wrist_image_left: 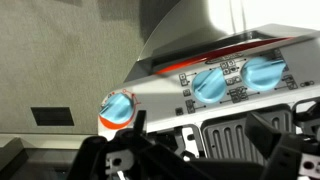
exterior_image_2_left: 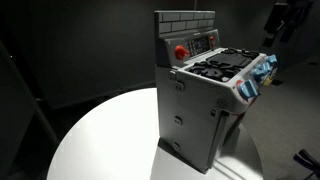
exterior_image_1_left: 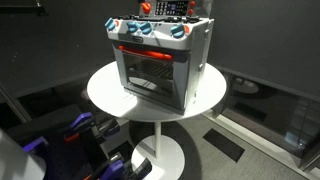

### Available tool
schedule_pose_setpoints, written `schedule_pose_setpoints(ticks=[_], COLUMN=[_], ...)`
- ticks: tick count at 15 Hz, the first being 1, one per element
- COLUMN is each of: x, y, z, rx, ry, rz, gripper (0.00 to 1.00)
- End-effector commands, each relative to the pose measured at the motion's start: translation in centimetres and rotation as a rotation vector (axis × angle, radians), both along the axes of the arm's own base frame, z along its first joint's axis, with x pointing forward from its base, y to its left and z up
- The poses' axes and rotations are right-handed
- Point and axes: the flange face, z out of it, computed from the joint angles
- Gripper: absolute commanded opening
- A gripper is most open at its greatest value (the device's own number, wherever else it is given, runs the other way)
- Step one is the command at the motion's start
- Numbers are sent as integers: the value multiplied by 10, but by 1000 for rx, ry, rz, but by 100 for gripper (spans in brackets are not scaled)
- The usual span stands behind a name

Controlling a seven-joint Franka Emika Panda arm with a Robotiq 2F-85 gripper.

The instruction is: Press the top button on the right side of the stove

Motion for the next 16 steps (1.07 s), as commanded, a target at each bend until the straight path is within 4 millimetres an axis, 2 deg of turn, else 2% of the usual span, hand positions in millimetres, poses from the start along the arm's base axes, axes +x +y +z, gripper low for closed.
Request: schedule_pose_setpoints(ticks=[1, 12, 16], x=[0, 0, 13], y=[0, 0, -3], z=[1, 1, 17], rx=[0, 0, 3], ry=[1, 1, -40], rz=[0, 0, -16], gripper=[100, 100, 100])
